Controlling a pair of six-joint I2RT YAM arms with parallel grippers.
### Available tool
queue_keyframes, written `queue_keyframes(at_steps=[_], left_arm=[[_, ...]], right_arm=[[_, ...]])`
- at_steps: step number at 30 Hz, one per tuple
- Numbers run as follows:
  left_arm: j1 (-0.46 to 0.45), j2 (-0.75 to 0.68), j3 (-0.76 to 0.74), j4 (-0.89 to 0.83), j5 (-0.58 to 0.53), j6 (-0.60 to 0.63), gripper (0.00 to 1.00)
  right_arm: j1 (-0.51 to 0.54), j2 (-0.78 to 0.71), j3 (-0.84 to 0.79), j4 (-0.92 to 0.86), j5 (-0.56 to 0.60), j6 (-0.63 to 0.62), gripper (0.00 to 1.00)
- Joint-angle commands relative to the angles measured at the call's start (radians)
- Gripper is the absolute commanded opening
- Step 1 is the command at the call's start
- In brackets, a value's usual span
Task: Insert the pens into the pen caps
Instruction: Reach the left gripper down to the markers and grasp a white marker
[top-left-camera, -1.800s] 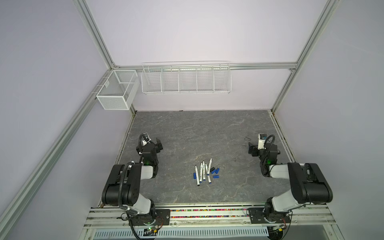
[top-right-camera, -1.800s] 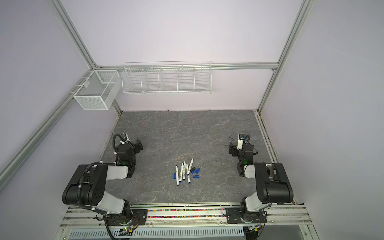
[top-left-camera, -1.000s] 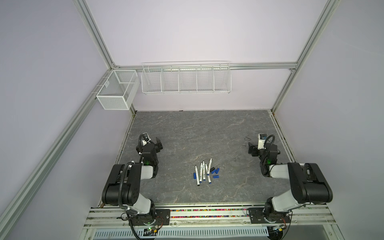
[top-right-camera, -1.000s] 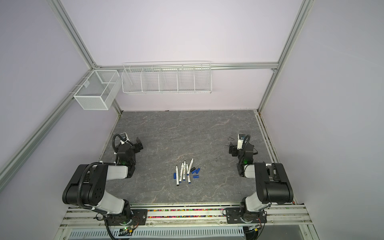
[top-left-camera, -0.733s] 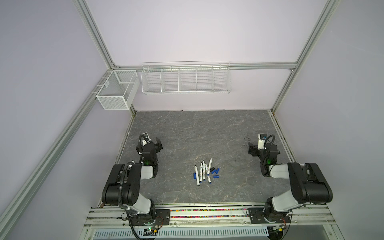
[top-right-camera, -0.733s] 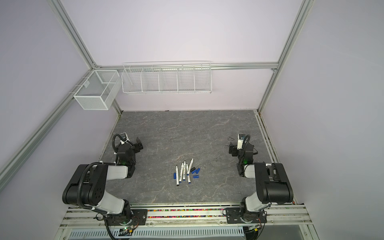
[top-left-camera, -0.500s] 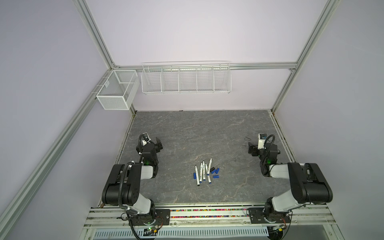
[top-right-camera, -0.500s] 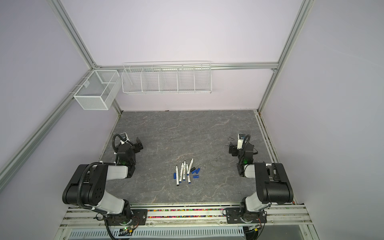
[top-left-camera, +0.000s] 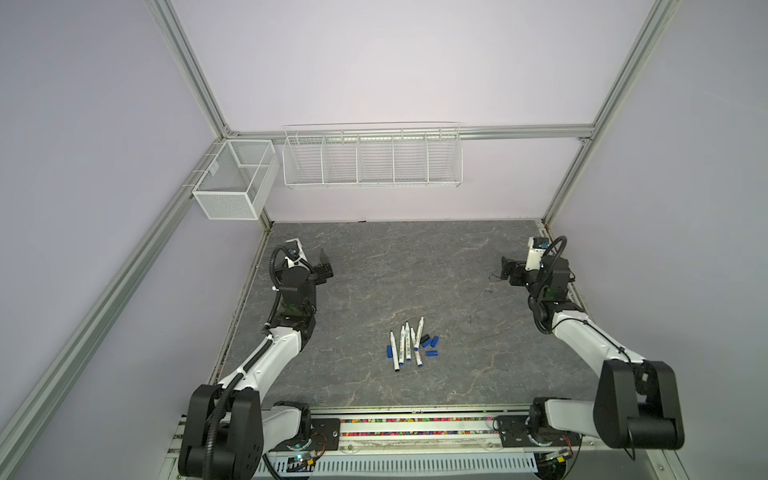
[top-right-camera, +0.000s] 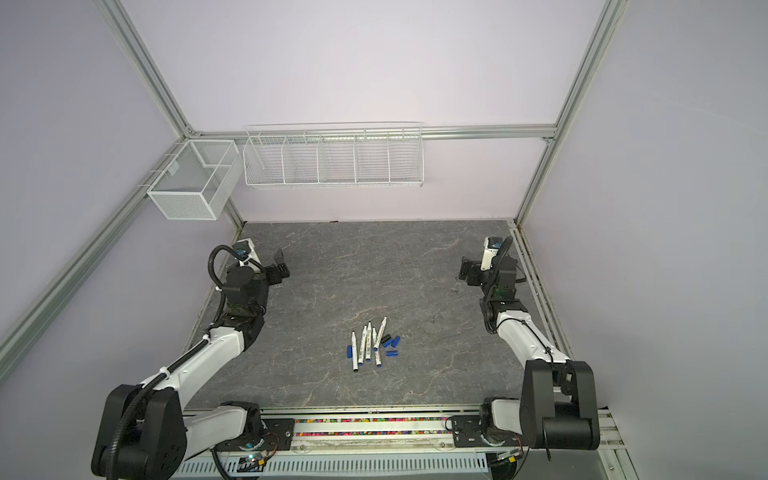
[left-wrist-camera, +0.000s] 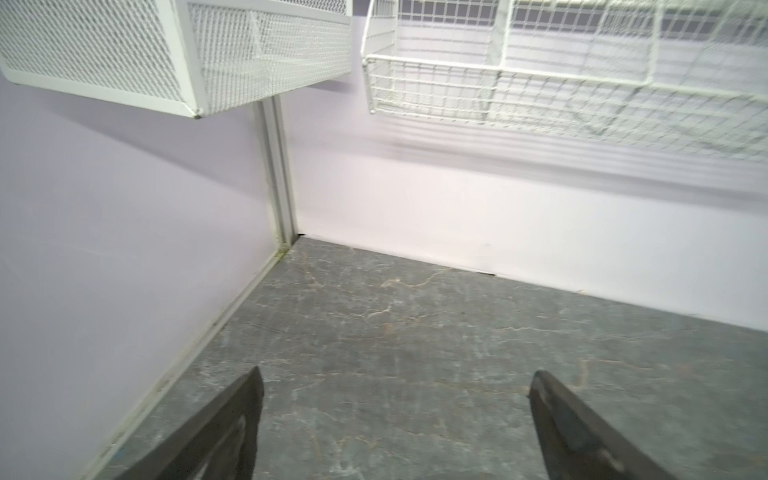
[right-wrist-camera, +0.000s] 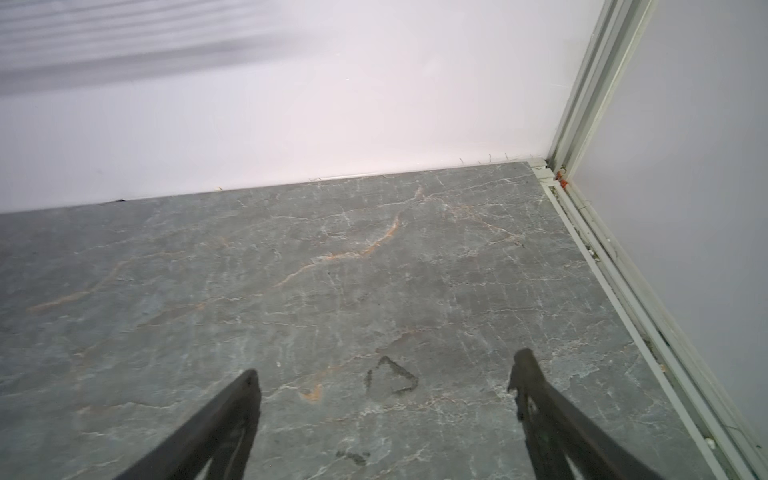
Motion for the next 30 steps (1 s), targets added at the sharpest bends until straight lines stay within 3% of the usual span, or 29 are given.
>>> queue_keyframes(at_steps=[1,7,12,17,23,30], left_arm=[[-0.113,0.017,0.016,-0.224,-0.022,-0.183,0.99],[-0.473,0.185,0.152,-0.444,0.01,-0.163,0.99],[-0.657,0.347,0.319,-0.611,0.152,-0.018,0.99],[-0.694,0.448,0.407,-0.715,0.31,0.004,1.0],[-0.72,0.542,0.51,-0.835,0.336,0.05,0.87],[-0.725,0.601,0.558,-0.882,0.285,0.038,0.73]], right_arm=[[0.044,-0.043,0.003,-0.23,-0.001,0.13,0.97],[0.043,-0.121,0.028,-0.378,0.058,0.17,0.98],[-0.002,-0.135,0.049,-0.44,0.12,0.176,0.99],[-0.032,-0.125,0.059,-0.457,0.121,0.179,0.98],[-0.037,-0.108,0.061,-0.459,0.115,0.177,0.98],[-0.036,-0.092,0.061,-0.46,0.11,0.177,0.97]])
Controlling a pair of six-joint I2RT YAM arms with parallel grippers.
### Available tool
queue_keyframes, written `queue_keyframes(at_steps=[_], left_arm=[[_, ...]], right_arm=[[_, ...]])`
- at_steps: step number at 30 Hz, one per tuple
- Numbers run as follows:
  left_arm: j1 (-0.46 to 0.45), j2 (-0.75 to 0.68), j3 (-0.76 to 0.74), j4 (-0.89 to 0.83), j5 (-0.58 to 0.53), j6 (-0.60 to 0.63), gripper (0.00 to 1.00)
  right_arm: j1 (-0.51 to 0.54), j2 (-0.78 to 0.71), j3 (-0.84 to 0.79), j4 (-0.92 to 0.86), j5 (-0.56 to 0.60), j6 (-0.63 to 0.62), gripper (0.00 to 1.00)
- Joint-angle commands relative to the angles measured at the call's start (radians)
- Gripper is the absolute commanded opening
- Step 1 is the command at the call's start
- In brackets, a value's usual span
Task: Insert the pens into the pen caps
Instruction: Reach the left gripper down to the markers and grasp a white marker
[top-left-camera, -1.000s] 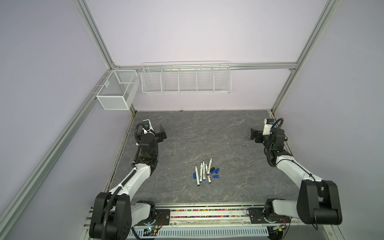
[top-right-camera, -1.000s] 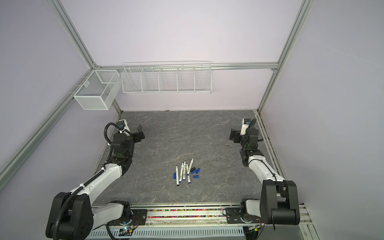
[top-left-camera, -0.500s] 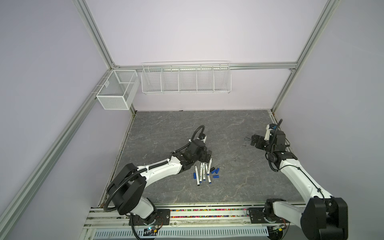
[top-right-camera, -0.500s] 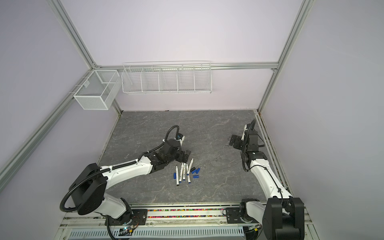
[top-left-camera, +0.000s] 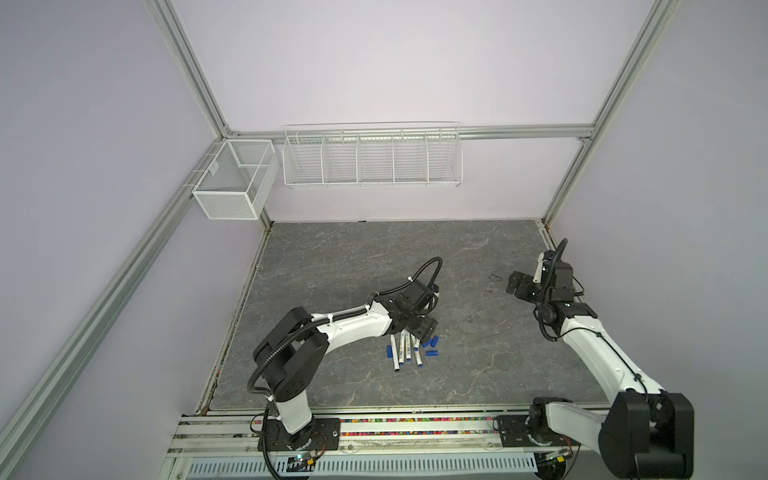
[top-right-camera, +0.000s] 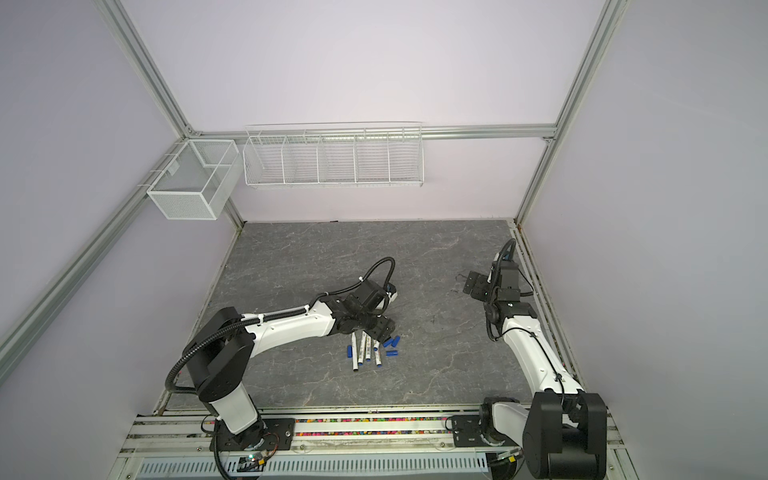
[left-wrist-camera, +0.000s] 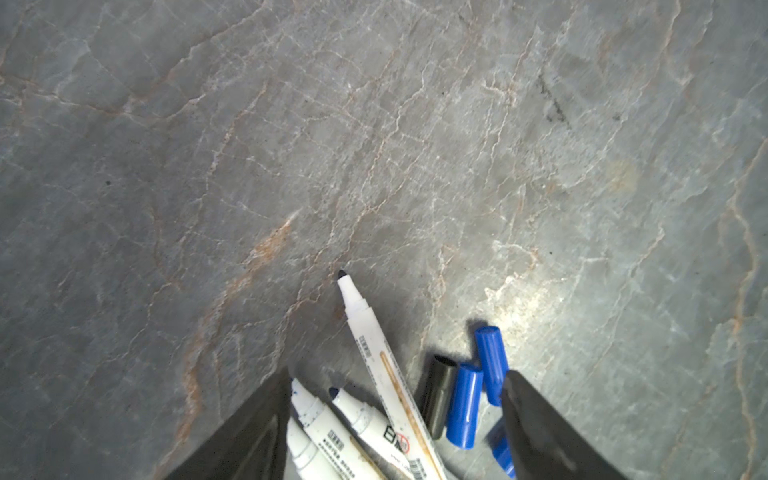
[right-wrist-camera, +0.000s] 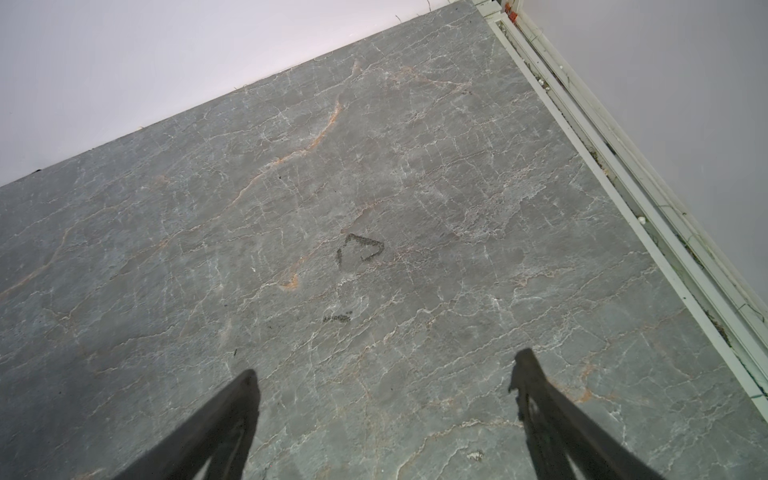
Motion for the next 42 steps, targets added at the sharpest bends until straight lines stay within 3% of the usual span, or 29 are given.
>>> queue_keyframes(at_steps=[1,4,13,42], left_arm=[[-0.006,0.028,0.041,-0.065,-0.03,0.009,0.69],[-0.008,0.048,0.054,-0.062,-0.061,-0.003,0.56],[-0.009,0.113,0.099,-0.065,-0.08,-0.008,0.41],[-0.01,0.199,0.173,-0.154,-0.052,-0.009,0.22]], right_arm=[[-0.005,0.015,0.021,-0.015,-0.002,0.013,0.97],[-0.006,0.016,0.021,-0.015,-0.003,0.013,0.97],[-0.007,0.013,0.021,-0.018,0.003,0.011,0.97],[-0.008,0.006,0.019,-0.026,0.035,0.012,0.97]])
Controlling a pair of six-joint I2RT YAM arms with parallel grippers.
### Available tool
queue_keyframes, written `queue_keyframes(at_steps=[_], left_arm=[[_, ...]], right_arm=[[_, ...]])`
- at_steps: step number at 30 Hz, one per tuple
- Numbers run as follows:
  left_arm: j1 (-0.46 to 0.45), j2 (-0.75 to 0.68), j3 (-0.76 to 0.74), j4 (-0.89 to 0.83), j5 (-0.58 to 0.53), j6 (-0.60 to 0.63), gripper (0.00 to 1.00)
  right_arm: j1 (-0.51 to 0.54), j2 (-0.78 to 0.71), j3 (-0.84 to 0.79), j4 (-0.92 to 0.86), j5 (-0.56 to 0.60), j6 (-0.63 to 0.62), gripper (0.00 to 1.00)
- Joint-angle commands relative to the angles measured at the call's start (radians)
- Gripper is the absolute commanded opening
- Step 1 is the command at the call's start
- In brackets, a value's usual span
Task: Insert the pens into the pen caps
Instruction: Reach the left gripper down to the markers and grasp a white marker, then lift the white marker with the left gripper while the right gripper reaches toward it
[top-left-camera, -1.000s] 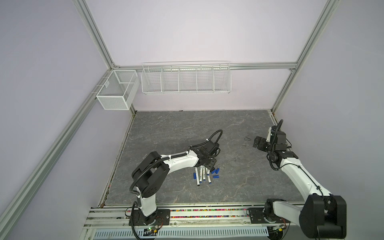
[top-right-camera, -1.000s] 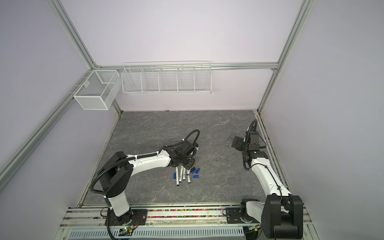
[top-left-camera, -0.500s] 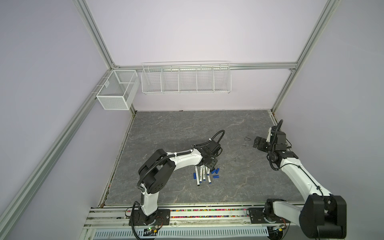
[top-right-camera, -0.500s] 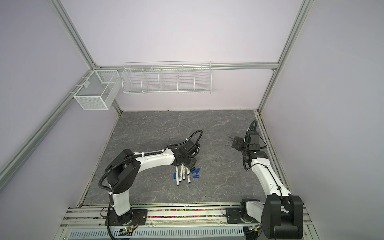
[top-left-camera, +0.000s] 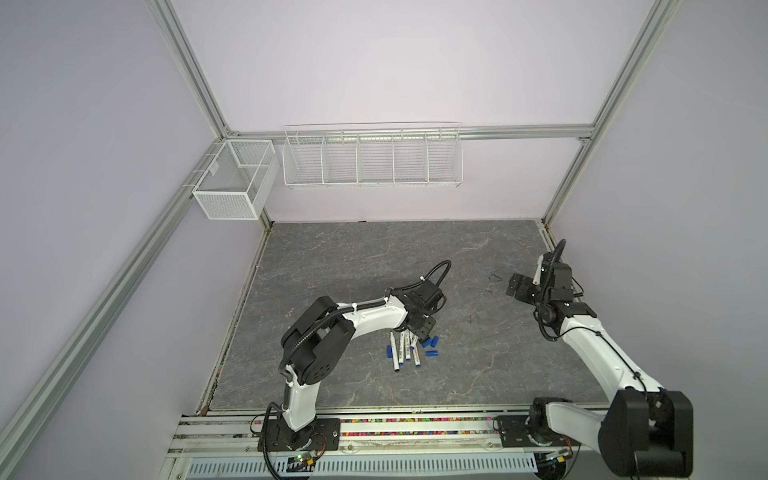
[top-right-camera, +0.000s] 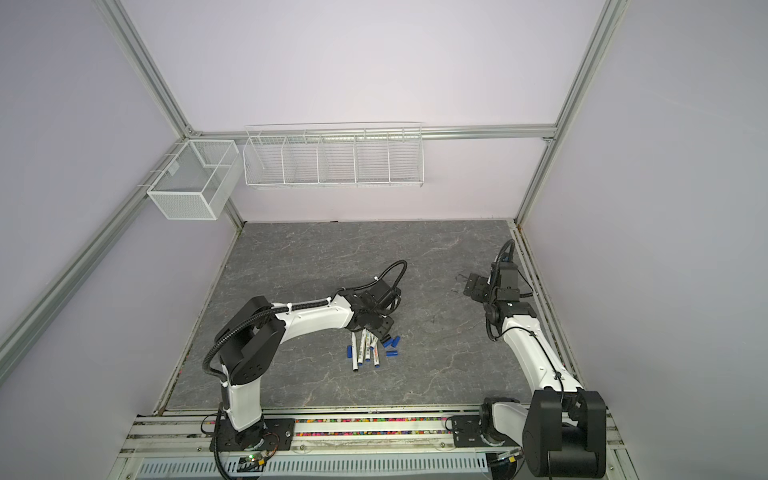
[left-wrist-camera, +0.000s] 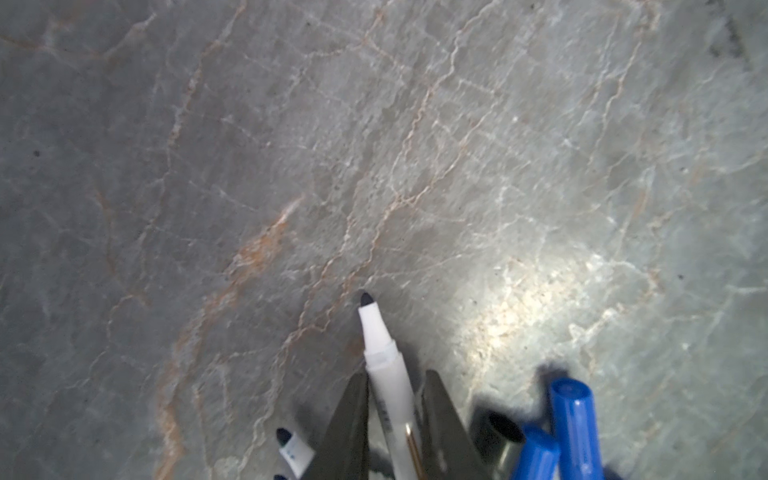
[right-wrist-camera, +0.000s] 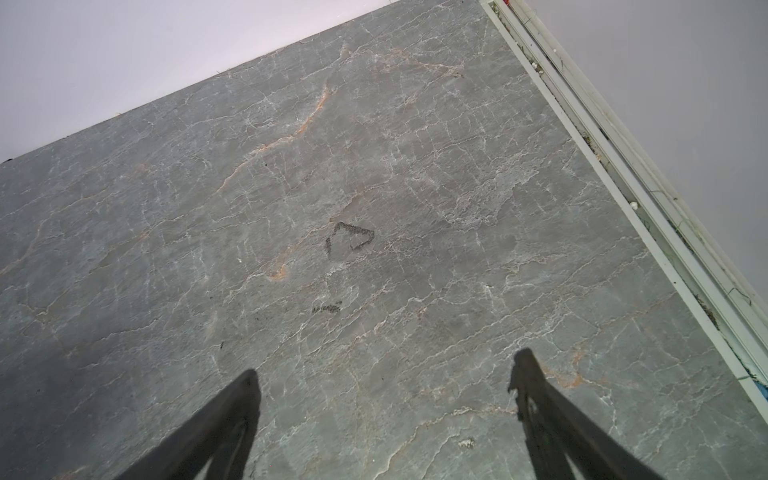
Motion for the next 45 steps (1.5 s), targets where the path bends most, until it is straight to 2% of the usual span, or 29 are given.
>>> queue_keyframes(at_steps=[1,9,18,22,25,28,32,35,41,45], left_arm=[[-0.006,0.027,0.035,-0.036,0.013,0.0,0.22],[-0.006,0.04,0.047,-0.048,0.014,0.0,0.19],[-0.005,0.041,0.121,-0.081,0.049,0.003,0.0],[0.005,0.007,0.17,-0.088,0.067,-0.009,0.0],[0.033,-0.053,0.155,-0.042,0.11,-0.028,0.0],[0.08,-0.133,0.087,0.061,0.188,-0.081,0.0],[0.175,-0.241,-0.064,0.27,0.295,-0.218,0.0],[0.204,-0.305,-0.175,0.431,0.38,-0.239,0.0],[0.205,-0.391,-0.299,0.56,0.398,-0.245,0.0],[0.222,-0.417,-0.337,0.639,0.398,-0.3,0.0]], right_arm=[[-0.007,0.0,0.019,-0.004,0.019,0.012,0.97],[-0.008,-0.003,0.018,-0.005,0.026,0.012,0.97],[-0.007,-0.015,0.023,-0.016,0.025,0.012,0.97],[-0.007,-0.027,0.035,-0.033,-0.01,0.016,0.96],[0.006,-0.041,0.041,-0.049,-0.084,0.035,0.96],[0.065,-0.047,0.035,-0.031,-0.219,0.064,0.95],[0.253,-0.027,0.028,0.017,-0.315,0.084,0.95],[0.355,0.004,0.028,0.098,-0.419,0.13,0.95],[0.464,0.103,0.096,0.194,-0.508,0.214,0.95],[0.543,0.173,0.163,0.191,-0.558,0.162,0.93]])
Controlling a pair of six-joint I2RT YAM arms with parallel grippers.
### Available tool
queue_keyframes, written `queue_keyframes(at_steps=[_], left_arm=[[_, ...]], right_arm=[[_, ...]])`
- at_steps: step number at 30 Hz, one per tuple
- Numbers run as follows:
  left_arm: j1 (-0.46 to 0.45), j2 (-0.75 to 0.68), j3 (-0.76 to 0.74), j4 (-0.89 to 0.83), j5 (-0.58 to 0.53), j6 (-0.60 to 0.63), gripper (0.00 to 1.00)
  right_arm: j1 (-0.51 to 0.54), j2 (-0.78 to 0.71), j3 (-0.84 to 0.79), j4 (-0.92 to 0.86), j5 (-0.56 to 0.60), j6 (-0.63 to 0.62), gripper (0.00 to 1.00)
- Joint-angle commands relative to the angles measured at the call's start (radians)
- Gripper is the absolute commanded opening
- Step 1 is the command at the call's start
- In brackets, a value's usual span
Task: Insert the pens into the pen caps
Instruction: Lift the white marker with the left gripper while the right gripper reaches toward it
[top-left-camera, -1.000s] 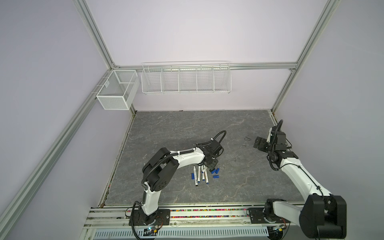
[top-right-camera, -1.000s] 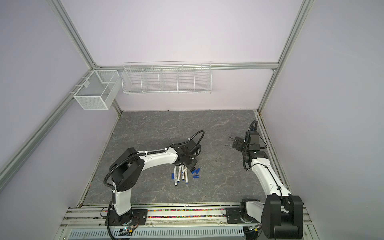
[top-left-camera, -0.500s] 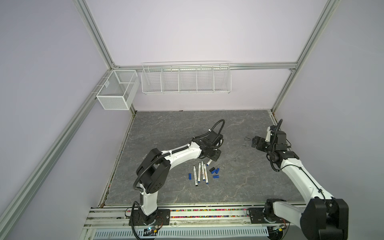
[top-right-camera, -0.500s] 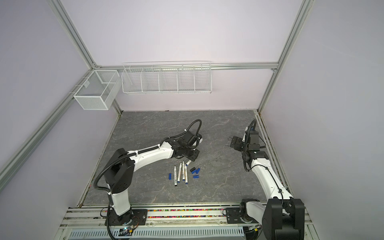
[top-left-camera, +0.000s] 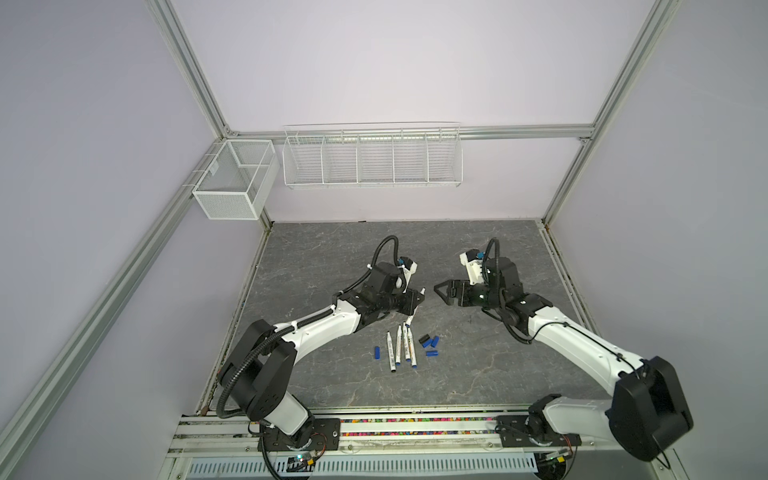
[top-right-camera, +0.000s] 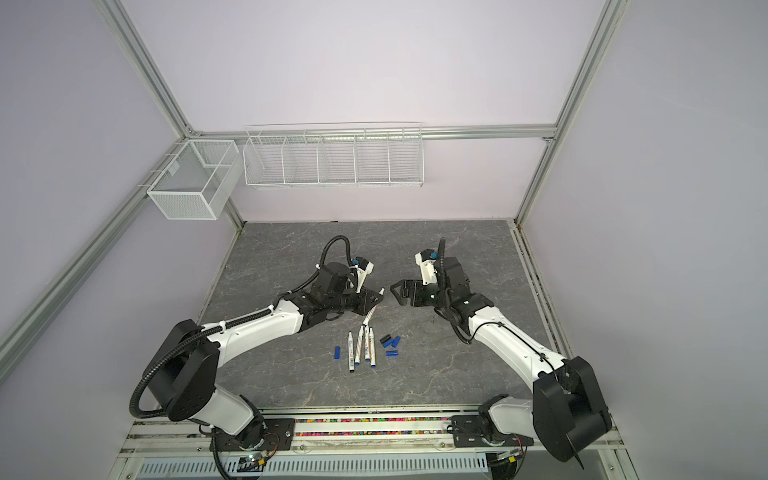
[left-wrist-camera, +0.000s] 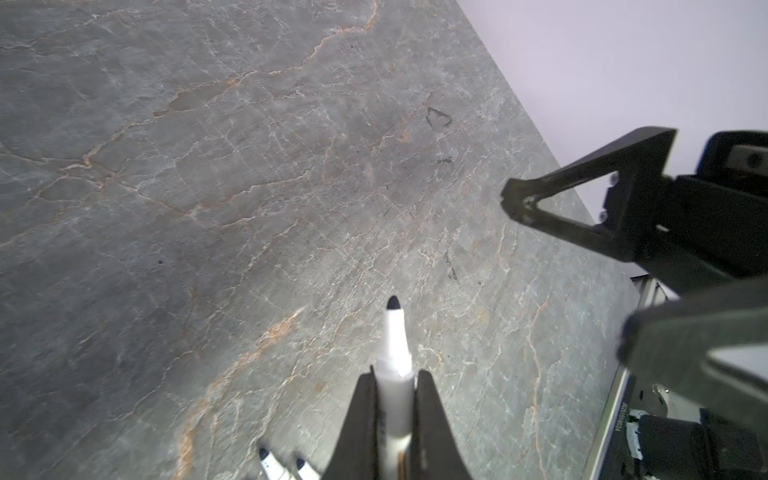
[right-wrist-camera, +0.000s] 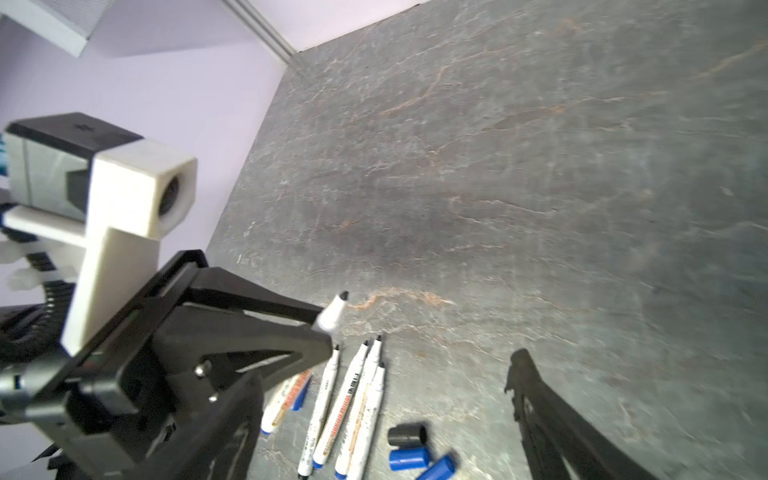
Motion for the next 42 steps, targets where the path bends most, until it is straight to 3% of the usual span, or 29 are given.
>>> queue_keyframes(at_steps=[1,7,15,20,35,42], left_arm=[[0.017,-0.03,-0.011,0.133,0.03,-0.066,0.0],[0.04,-0.048,-0.006,0.169,0.057,-0.099,0.0],[0.05,-0.05,-0.008,0.206,0.087,-0.131,0.0],[0.056,-0.054,-0.013,0.221,0.087,-0.142,0.0],[0.081,-0.054,-0.04,0.23,0.082,-0.156,0.0],[0.081,-0.05,-0.04,0.246,0.111,-0.161,0.0]], right_arm=[[0.055,0.045,0.054,0.05,-0.096,-0.007,0.92],[0.095,0.109,0.049,0.109,-0.196,0.019,0.81],[0.104,0.176,0.036,0.21,-0.237,0.079,0.54],[0.104,0.221,0.035,0.257,-0.285,0.102,0.46],[0.091,0.103,-0.011,0.149,-0.143,0.027,0.46],[0.085,0.076,0.006,0.114,-0.158,0.004,0.46]])
